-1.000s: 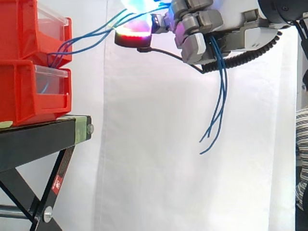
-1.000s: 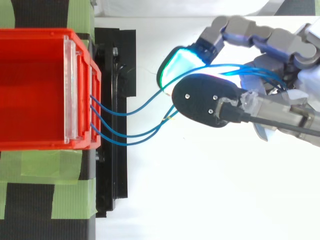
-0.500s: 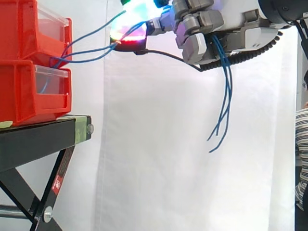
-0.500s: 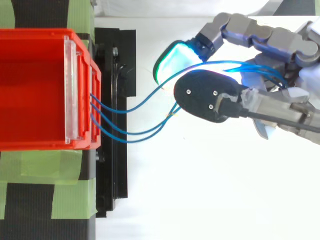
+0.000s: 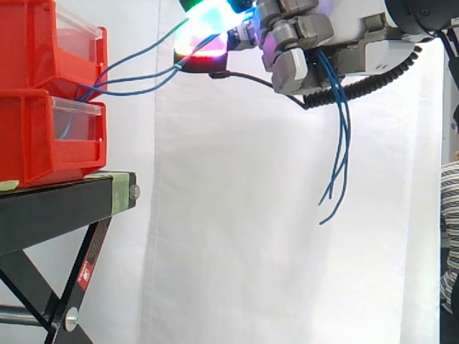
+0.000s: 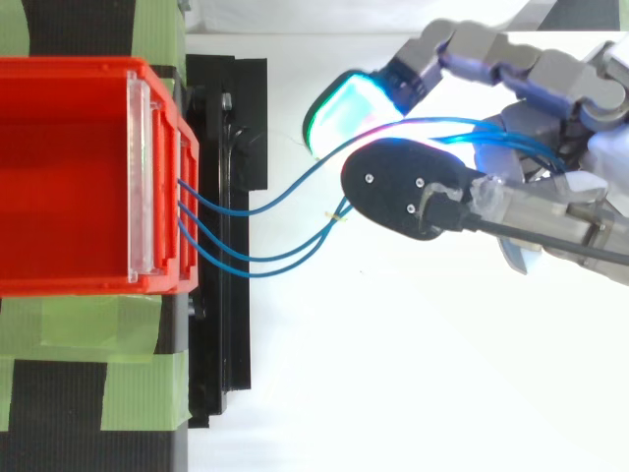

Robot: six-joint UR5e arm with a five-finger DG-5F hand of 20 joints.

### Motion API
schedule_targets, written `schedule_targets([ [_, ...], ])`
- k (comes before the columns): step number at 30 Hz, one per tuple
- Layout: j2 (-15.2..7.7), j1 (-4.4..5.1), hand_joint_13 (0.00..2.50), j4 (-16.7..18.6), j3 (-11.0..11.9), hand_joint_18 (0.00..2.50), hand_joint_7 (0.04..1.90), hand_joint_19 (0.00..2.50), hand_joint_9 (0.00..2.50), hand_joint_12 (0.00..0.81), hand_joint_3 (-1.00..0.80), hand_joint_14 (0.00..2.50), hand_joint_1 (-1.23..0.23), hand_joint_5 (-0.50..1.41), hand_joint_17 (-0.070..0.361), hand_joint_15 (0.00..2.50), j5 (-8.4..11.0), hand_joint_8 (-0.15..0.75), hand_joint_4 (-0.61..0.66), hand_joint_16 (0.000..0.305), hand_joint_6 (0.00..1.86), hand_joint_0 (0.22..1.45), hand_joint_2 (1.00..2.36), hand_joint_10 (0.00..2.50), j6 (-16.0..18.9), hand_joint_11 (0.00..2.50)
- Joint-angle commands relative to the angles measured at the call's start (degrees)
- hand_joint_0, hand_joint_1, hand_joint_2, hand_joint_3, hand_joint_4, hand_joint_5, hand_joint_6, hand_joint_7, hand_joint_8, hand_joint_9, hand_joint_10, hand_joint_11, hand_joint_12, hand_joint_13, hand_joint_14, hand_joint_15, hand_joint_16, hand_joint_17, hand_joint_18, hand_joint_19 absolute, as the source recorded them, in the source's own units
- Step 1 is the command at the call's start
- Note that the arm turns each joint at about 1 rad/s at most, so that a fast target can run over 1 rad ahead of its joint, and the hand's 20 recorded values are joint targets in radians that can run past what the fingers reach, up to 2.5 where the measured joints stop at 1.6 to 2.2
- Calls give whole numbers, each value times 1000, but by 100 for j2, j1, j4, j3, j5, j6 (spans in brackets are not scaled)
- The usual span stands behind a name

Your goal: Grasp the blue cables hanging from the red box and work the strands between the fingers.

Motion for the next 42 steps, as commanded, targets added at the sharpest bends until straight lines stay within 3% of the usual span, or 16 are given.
schedule_targets([
  [1,-2,1,1081,4,3,1462,1199,1184,987,419,-4,2500,-793,16,104,1644,20,384,128,46,1102,1064,1021,2500,0,2500],
  [8,-2,18,1081,21,3,1462,1207,1184,987,419,-231,2500,-811,-86,104,1644,20,384,151,46,1273,1085,1022,2500,9,2500],
  [10,7,18,1081,39,3,1462,1153,1184,987,419,-279,2500,-825,-120,104,1644,20,384,164,46,1324,1018,1025,2500,9,2500],
  [14,-2,45,1081,100,3,1462,1154,1184,987,419,-390,2500,-828,-108,104,1644,29,384,160,46,1153,945,1021,2500,35,2500],
  [19,-2,62,1081,127,3,1462,1212,1184,987,419,-687,2500,-819,-75,104,1644,55,384,191,46,941,861,1012,2500,35,2500],
  [30,-2,71,1081,118,-6,1462,1204,1184,987,419,-773,2500,-796,-82,104,1644,64,384,205,46,918,824,1009,2500,35,2500],
  [42,7,89,1081,109,-6,1462,1206,1184,987,419,-994,2500,-622,30,104,1644,187,384,231,46,896,748,1000,2500,35,2500],
])
